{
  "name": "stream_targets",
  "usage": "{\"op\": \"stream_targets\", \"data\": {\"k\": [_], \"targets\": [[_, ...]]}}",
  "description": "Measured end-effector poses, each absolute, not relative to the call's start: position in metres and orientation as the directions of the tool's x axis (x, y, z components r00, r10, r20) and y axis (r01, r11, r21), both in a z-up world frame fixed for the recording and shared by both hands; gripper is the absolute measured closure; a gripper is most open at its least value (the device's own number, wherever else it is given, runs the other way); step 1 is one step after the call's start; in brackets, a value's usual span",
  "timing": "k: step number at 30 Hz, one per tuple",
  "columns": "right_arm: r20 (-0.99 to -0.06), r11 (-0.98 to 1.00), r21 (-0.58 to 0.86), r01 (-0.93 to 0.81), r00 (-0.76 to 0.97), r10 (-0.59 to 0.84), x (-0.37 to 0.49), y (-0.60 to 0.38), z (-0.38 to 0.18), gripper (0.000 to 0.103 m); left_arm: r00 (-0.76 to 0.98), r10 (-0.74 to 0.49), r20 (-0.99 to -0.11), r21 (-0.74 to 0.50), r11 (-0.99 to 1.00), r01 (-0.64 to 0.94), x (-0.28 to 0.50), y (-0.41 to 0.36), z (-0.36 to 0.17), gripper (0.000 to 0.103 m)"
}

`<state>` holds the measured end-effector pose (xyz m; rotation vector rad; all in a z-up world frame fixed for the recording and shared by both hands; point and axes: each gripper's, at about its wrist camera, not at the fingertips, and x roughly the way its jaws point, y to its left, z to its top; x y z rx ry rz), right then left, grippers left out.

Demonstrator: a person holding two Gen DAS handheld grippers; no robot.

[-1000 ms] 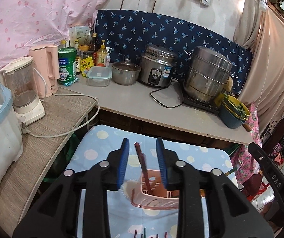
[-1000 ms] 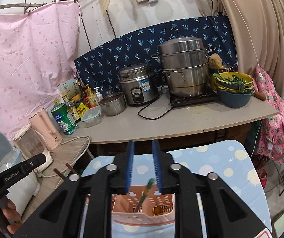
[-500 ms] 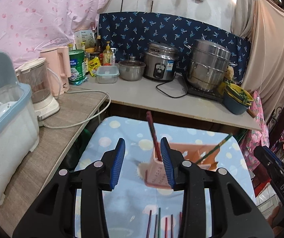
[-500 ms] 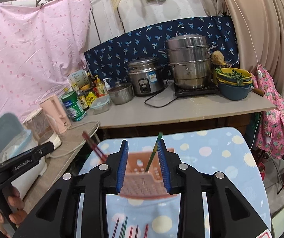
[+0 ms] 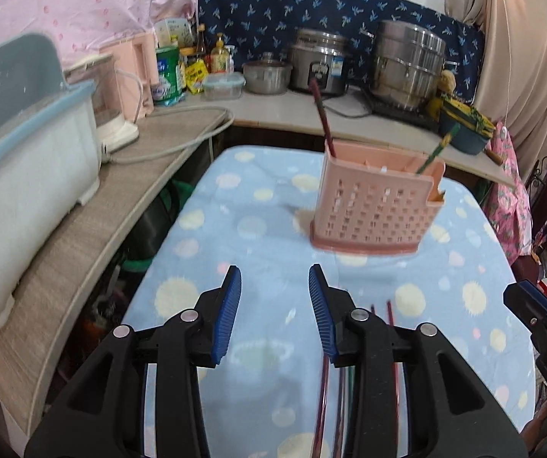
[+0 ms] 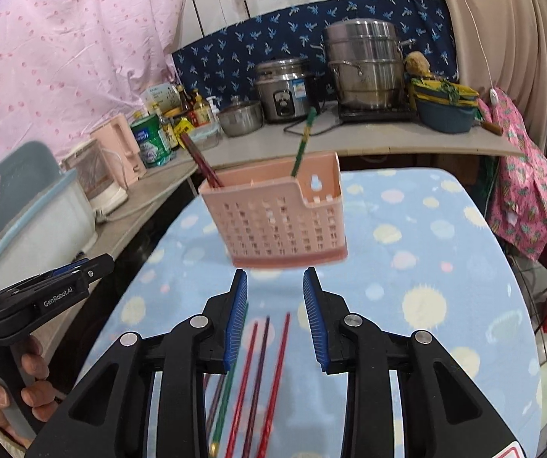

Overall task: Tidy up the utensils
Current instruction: 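Move both open tools back down to the remaining chopsticks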

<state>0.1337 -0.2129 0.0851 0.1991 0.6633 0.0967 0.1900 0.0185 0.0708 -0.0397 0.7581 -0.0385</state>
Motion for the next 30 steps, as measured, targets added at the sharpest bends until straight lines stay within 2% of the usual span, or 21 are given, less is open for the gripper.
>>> {"op": "stream_targets", "data": {"k": [16,25,28,30], "targets": [[-0.737,0.984,0.176,-0.007,0.662,0.136,0.064,-0.200,0.000,0.073,0.606,-0.027,-0.795,-0.002,0.999,0.043,0.127,0.017,-0.009,0.068],[-0.782,0.983,0.181,-0.038,0.600,0.167,0.048,-0.179,-0.028,0.073,0.562,-0.035,-0.826,0.000,0.998,0.061,0.108,0.014,-0.032,0.067],[-0.789,0.984,0.172,-0.046,0.592,0.166,0.047,-0.173,-0.033,0.073,0.553,-0.037,-0.832,0.001,0.998,0.068,0.104,0.014,-0.036,0.064],[-0.794,0.985,0.167,-0.048,0.585,0.163,0.047,-0.170,-0.036,0.074,0.554,-0.037,-0.832,0.003,0.997,0.071,0.101,0.014,-0.038,0.058]]}}
